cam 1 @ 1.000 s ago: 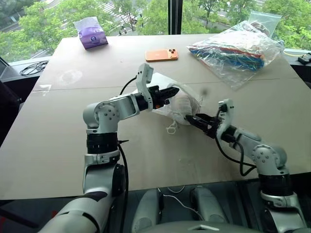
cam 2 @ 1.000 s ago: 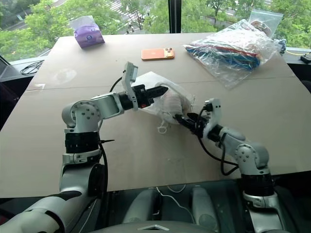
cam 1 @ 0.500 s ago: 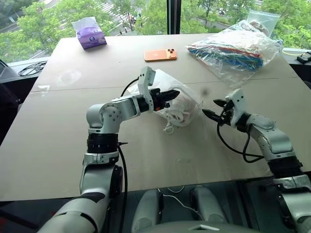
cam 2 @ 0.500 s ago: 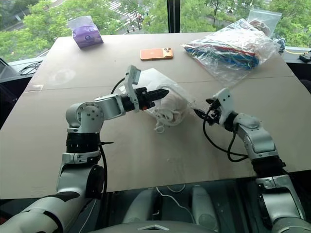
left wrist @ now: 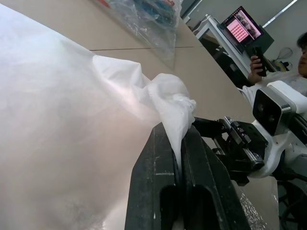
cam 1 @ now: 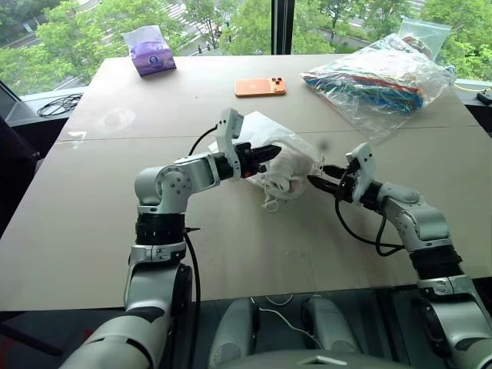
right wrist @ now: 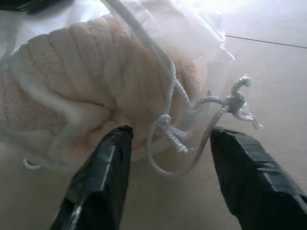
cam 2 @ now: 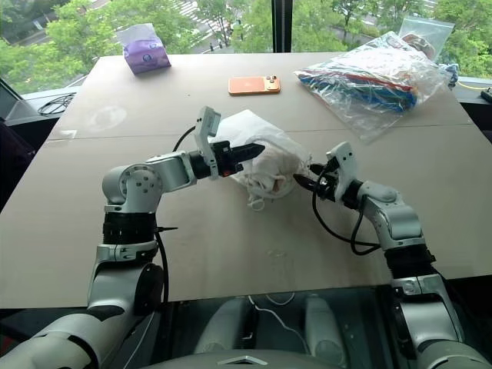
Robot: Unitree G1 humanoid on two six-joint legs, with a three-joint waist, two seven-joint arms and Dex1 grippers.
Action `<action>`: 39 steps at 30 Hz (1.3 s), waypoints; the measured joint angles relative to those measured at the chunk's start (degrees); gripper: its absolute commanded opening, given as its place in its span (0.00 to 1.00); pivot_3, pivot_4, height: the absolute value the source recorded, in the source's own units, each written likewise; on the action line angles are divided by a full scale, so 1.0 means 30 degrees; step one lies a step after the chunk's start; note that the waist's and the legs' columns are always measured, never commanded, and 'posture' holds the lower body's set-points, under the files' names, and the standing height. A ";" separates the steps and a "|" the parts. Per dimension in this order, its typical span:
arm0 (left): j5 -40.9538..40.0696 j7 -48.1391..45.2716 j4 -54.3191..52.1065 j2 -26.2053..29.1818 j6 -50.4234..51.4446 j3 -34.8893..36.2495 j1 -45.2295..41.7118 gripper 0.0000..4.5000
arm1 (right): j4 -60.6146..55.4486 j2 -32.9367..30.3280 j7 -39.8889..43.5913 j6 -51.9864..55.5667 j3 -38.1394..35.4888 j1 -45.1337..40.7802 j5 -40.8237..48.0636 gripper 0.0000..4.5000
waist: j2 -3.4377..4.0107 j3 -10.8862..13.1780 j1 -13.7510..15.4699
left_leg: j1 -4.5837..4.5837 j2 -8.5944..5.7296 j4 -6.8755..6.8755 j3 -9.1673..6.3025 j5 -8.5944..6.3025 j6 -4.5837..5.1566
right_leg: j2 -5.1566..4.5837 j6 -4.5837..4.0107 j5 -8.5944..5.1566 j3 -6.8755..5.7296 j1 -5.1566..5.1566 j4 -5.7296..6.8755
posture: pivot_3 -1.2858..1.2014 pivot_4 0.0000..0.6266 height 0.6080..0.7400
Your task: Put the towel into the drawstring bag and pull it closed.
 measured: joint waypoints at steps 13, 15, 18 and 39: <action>0.0380 -0.0264 0.0002 0.0250 -0.0454 -0.0560 0.0125 0.00 | -0.4203 -0.0820 -0.0308 0.2618 -0.2243 0.1798 0.2335 0.01 | -0.0001 0.0000 0.0028 | 0.0002 -0.0003 0.0004 0.0002 -0.0021 0.0036 | 0.0001 0.0000 0.0000 0.0001 0.0003 0.0006 | 0.52 0.24 1.00; 0.0455 -0.0392 0.0002 0.0264 -0.0596 -0.0742 0.0127 0.00 | -0.4226 -0.0543 -0.0767 0.2884 -0.2944 0.1785 0.2850 0.01 | 0.0000 0.0000 0.0041 | 0.0003 -0.0004 0.0004 -0.0004 -0.0021 0.0037 | 0.0001 0.0000 0.0000 -0.0004 0.0003 0.0013 | 0.52 0.24 1.00; 0.0772 -0.1104 -0.0009 0.0561 -0.1478 -0.1198 0.0370 0.00 | -0.4126 0.0687 -0.2302 0.3219 -0.4608 0.1186 0.3988 0.01 | 0.0007 0.0002 -0.0035 | 0.0015 -0.0001 0.0001 0.0009 -0.0019 0.0032 | 0.0006 -0.0002 0.0000 0.0012 -0.0001 0.0035 | 0.52 0.24 1.00; 0.6048 -0.6806 -0.3050 0.4265 -1.0328 -0.6130 0.6754 0.62 | -0.3806 0.2148 -0.6792 0.5379 -0.6522 0.0639 0.6301 0.00 | 0.0031 0.0000 0.0098 | 0.0010 0.0012 0.0005 -0.0002 -0.0025 0.0049 | 0.0008 -0.0005 -0.0002 -0.0010 0.0014 0.0018 | 0.52 0.24 1.00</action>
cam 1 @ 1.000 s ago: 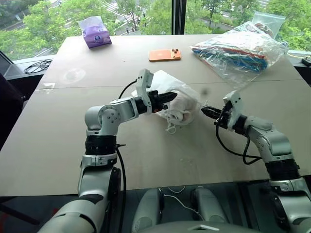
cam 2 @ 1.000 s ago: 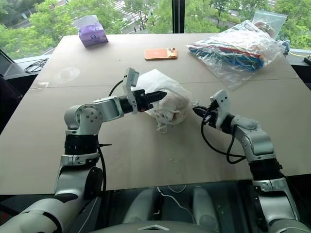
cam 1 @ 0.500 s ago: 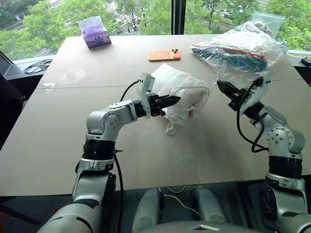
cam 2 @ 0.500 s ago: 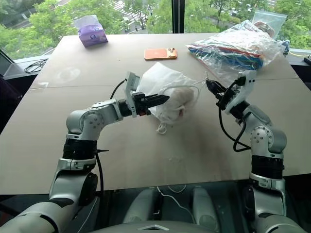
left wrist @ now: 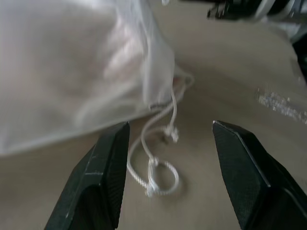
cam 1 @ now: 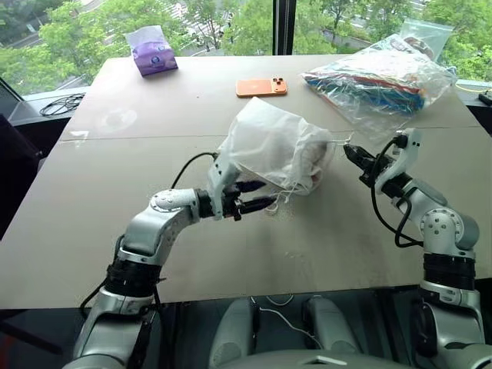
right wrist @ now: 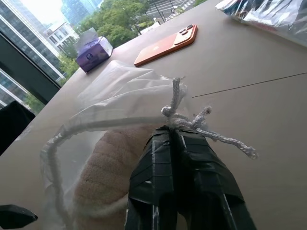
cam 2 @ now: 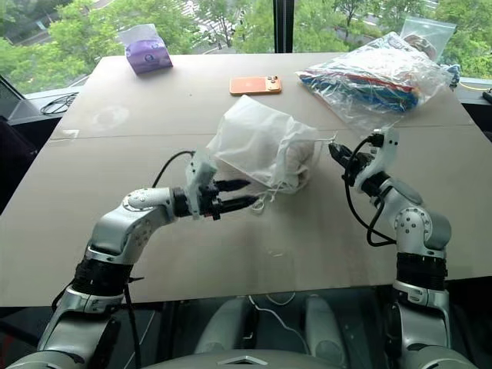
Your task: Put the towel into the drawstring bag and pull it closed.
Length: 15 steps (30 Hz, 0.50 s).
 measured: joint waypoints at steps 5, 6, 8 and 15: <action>0.2270 0.1242 0.1100 -0.1059 -0.1454 -0.1272 -0.0372 0.62 | -0.0165 0.0044 -0.0210 0.0018 -0.0003 -0.0392 0.0297 0.00 | 0.0001 0.0000 -0.0057 | 0.0002 -0.0003 0.0002 0.0006 0.0000 0.0003 | -0.0001 0.0002 0.0000 0.0007 0.0000 0.0003 | 0.52 0.24 1.00; 0.2635 0.1401 0.1246 -0.1178 -0.1845 -0.1399 -0.0409 0.62 | -0.0198 0.0041 -0.0271 0.0018 -0.0008 -0.0421 0.0320 0.00 | 0.0001 -0.0001 -0.0053 | 0.0003 0.0001 -0.0005 0.0000 0.0000 0.0002 | 0.0000 0.0001 0.0000 0.0001 -0.0001 0.0003 | 0.52 0.24 1.00; 0.3407 0.1538 0.1425 -0.1324 -0.2632 -0.1647 -0.0407 0.62 | -0.0395 0.0038 -0.0346 0.0032 -0.0008 -0.0444 0.0435 0.00 | 0.0002 -0.0001 -0.0052 | 0.0005 0.0004 -0.0008 -0.0006 0.0000 0.0002 | 0.0002 -0.0001 -0.0001 -0.0006 -0.0002 0.0014 | 0.52 0.24 1.00; 0.4297 0.1557 0.2043 -0.0872 -0.4065 -0.1426 -0.0298 0.07 | -0.0548 -0.0154 -0.0683 0.0032 -0.0090 -0.0444 0.0503 0.00 | 0.0004 -0.0003 -0.0103 | 0.0016 0.0009 -0.0003 0.0014 0.0000 0.0003 | 0.0000 0.0000 0.0000 0.0014 0.0000 0.0017 | 0.52 0.24 1.00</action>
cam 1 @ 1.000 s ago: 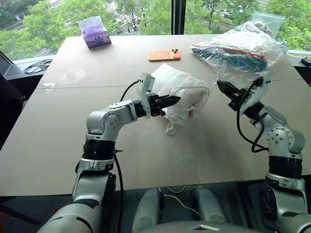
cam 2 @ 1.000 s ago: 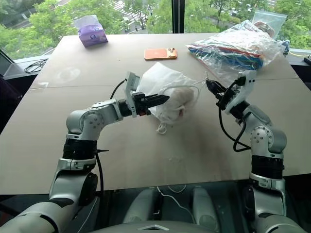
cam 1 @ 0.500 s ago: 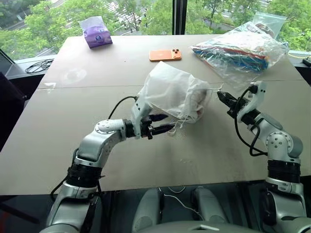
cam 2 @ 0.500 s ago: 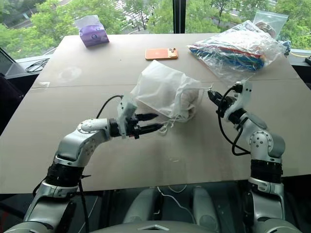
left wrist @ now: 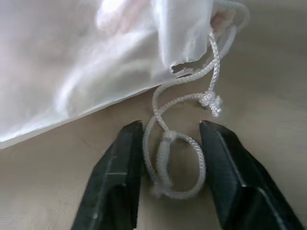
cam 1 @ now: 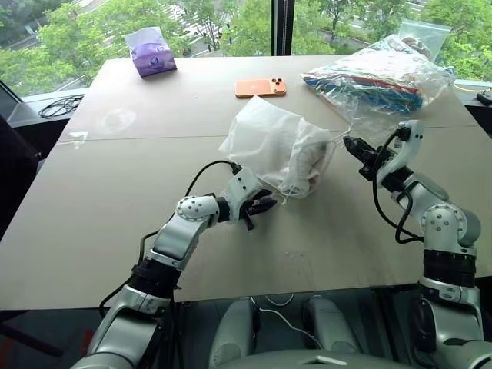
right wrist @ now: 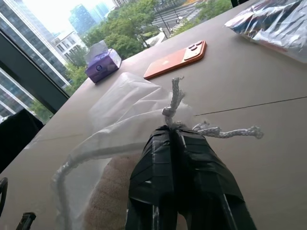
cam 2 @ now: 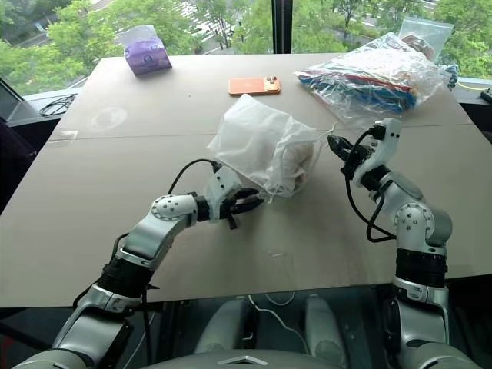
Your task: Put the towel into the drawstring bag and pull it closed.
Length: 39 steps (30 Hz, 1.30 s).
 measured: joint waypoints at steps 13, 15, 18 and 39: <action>-0.4792 -0.0245 0.1024 0.0087 -0.0454 0.6036 -0.7080 0.01 | -0.1184 -0.0325 0.0573 0.0657 -0.1900 -0.2114 0.4144 0.00 | -0.0009 0.0050 0.0060 | -0.0064 0.0002 0.0042 -0.0052 0.0000 0.0000 | -0.0002 0.0005 0.0002 -0.0062 -0.0010 -0.0019 | 0.52 0.24 1.00; -0.6455 -0.0148 0.1176 0.0233 0.0136 0.7758 -0.9476 0.01 | -0.1431 -0.0400 0.0523 0.0766 -0.2418 -0.2831 0.5517 0.00 | 0.0000 0.0039 0.0009 | -0.0041 0.0002 0.0027 -0.0032 -0.0003 0.0005 | -0.0003 0.0010 0.0000 -0.0051 0.0012 -0.0065 | 0.52 0.24 1.00; -0.7660 0.0054 0.2459 0.0494 0.0513 0.9275 -1.1169 0.01 | -0.1119 -0.0433 -0.0027 0.0636 -0.3159 -0.3473 0.6504 0.00 | 0.0013 0.0031 -0.0034 | -0.0025 -0.0013 -0.0028 -0.0021 -0.0004 0.0007 | 0.0003 0.0010 0.0000 -0.0050 0.0011 -0.0104 | 0.52 0.24 1.00; -0.1339 0.7372 1.2222 0.1376 -0.8506 0.9801 -1.0888 0.01 | 0.3250 -0.3566 -0.0278 -0.1781 -0.5209 -0.2804 0.5286 0.00 | 0.0002 0.0039 0.0036 | -0.0070 -0.0008 -0.0039 -0.0015 -0.0004 0.0006 | -0.0012 0.0009 0.0005 -0.0055 -0.0002 -0.0149 | 0.52 0.24 1.00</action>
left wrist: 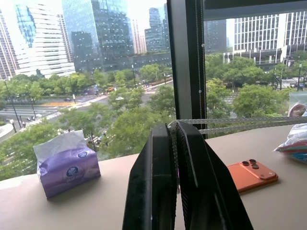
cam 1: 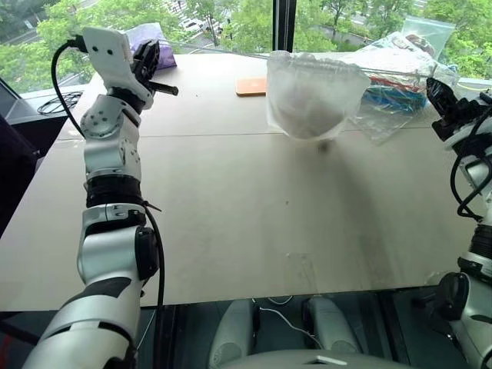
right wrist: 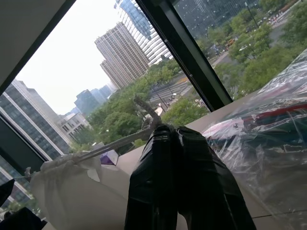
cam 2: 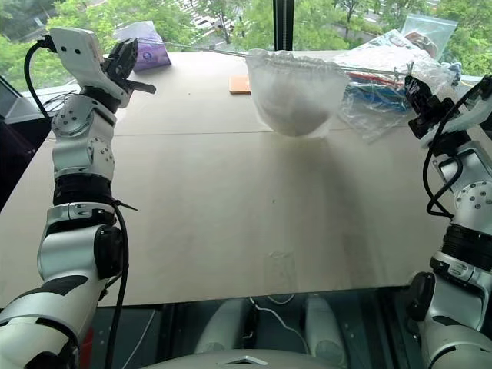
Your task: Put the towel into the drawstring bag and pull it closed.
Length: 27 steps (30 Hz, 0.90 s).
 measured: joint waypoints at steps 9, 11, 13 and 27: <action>0.2050 0.6709 0.4245 0.2557 -0.2336 0.1262 0.0381 0.01 | 0.1990 -0.0038 -0.2237 -0.2551 -0.2700 0.0405 -0.0010 0.00 | -0.0005 0.0001 -0.0004 | 0.0006 0.0009 -0.0024 0.0007 -0.0003 0.0003 | -0.0013 0.0003 0.0001 -0.0001 -0.0007 -0.0011 | 0.52 0.24 1.00; 0.2011 0.8245 0.4827 0.3144 -0.2316 0.2176 0.0508 0.01 | 0.2847 -0.0125 -0.2913 -0.3405 -0.4020 0.0466 -0.0105 0.00 | -0.0005 0.0001 0.0035 | 0.0004 0.0011 -0.0031 0.0012 -0.0004 0.0005 | -0.0027 0.0004 0.0002 -0.0003 -0.0007 -0.0018 | 0.52 0.24 1.00; 0.1785 0.8660 0.4908 0.3035 -0.2186 0.2482 0.0542 0.01 | 0.2919 -0.0122 -0.3134 -0.3633 -0.4344 0.0451 -0.0044 0.00 | -0.0006 0.0000 0.0140 | 0.0005 0.0006 -0.0015 0.0006 -0.0004 0.0005 | -0.0038 0.0007 0.0004 -0.0016 0.0001 -0.0002 | 0.52 0.24 1.00; -0.0452 -0.3579 -0.2335 0.0669 0.3016 -0.2244 0.5234 0.01 | -0.1755 -0.0398 0.1233 -0.1378 0.4406 0.3775 -0.3466 0.00 | 0.0013 -0.0011 -0.0533 | 0.0032 0.0019 0.0000 0.0061 -0.0003 0.0006 | 0.0017 0.0024 0.0020 0.0066 -0.0011 0.0029 | 0.52 0.24 1.00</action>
